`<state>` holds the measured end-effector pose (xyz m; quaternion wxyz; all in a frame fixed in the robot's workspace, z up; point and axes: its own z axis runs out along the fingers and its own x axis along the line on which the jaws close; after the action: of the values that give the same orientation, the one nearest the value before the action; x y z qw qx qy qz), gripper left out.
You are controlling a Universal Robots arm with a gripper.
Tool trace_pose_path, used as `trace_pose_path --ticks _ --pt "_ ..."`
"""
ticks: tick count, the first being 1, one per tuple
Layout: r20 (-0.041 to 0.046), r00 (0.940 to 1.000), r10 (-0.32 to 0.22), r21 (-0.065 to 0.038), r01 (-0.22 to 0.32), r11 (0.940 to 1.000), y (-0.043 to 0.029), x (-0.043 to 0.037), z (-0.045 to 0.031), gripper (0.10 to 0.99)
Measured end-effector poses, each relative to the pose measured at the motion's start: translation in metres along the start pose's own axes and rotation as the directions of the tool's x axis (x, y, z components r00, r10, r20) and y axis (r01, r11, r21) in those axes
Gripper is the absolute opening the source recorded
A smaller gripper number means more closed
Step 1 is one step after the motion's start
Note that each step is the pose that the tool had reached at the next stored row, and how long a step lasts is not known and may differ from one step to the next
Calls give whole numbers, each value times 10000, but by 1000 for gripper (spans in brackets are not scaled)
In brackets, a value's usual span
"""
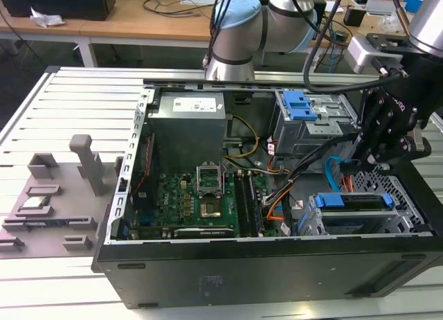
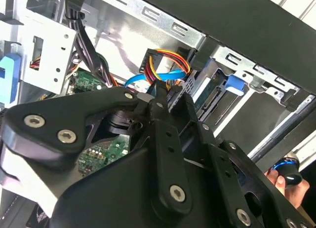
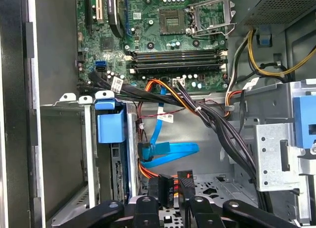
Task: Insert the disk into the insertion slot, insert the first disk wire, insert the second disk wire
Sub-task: 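Insert the first disk wire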
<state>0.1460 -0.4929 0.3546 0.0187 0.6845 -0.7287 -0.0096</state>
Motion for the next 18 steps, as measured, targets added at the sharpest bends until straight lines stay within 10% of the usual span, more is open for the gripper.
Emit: trace_pose_path --ticks 10,18 --pt "-27 10000 2 1 -2 10000 -1 19 4 169" --pt "-71 10000 3 4 -3 10000 -21 323 13 169"
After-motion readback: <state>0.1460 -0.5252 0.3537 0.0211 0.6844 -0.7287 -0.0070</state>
